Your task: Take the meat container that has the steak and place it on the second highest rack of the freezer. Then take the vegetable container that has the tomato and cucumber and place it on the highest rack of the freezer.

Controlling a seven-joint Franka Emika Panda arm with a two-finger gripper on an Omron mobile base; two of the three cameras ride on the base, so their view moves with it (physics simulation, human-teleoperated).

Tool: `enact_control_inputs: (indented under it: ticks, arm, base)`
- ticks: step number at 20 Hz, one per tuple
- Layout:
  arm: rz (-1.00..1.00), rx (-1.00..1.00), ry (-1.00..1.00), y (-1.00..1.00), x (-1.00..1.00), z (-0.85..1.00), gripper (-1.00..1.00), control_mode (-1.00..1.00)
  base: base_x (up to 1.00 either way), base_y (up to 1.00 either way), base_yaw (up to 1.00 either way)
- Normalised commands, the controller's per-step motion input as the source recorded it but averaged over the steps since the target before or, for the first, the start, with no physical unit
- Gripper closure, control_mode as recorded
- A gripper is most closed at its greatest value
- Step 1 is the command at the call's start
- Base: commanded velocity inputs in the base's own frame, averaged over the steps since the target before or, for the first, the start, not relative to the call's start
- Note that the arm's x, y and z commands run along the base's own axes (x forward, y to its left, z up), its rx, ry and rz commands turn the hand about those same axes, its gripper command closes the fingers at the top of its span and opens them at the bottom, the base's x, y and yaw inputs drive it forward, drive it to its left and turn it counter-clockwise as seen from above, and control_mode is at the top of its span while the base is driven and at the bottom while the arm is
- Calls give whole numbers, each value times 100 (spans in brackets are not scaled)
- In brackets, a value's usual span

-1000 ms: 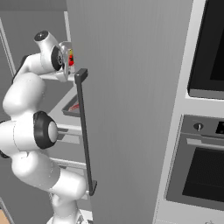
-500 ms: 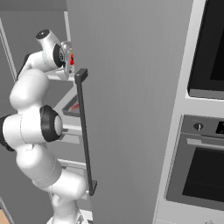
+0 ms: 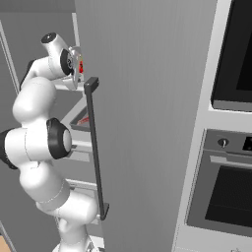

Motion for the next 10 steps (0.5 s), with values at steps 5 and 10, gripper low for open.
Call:
enact_control_inputs:
  ticks: [5, 10]
  arm:
    - [0, 0, 0, 0, 0, 0, -100, -100]
    - [0, 0, 0, 0, 0, 0, -100, -100]
  base:
    - [0, 0, 0]
    - [0, 0, 0]
